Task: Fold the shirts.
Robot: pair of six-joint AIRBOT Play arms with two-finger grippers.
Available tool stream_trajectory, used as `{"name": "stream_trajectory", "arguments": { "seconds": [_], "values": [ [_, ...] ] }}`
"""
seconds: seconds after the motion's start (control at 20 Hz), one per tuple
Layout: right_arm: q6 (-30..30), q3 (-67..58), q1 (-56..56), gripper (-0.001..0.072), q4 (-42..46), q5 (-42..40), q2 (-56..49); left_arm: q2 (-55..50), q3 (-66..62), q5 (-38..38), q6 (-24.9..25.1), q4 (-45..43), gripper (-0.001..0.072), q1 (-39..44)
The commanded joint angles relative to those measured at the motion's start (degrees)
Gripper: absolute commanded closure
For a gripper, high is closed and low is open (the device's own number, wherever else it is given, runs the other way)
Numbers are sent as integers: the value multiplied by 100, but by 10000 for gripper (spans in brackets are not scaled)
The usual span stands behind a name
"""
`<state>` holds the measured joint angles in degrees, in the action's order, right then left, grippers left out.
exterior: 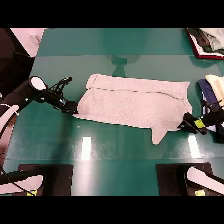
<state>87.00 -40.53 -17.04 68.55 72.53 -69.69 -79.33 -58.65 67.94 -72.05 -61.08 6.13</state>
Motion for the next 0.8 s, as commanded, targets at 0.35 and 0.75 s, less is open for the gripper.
{"name": "stream_trajectory", "arguments": {
  "seconds": [0.35,0.75],
  "values": [
    [-146,52,85,698,229,479,1154,907,120,664,-498,-1040,687,2],
    [-109,42,87,698,304,1423,2479,2426,1637,1132,-1051,-269,686,470]
  ]
}}
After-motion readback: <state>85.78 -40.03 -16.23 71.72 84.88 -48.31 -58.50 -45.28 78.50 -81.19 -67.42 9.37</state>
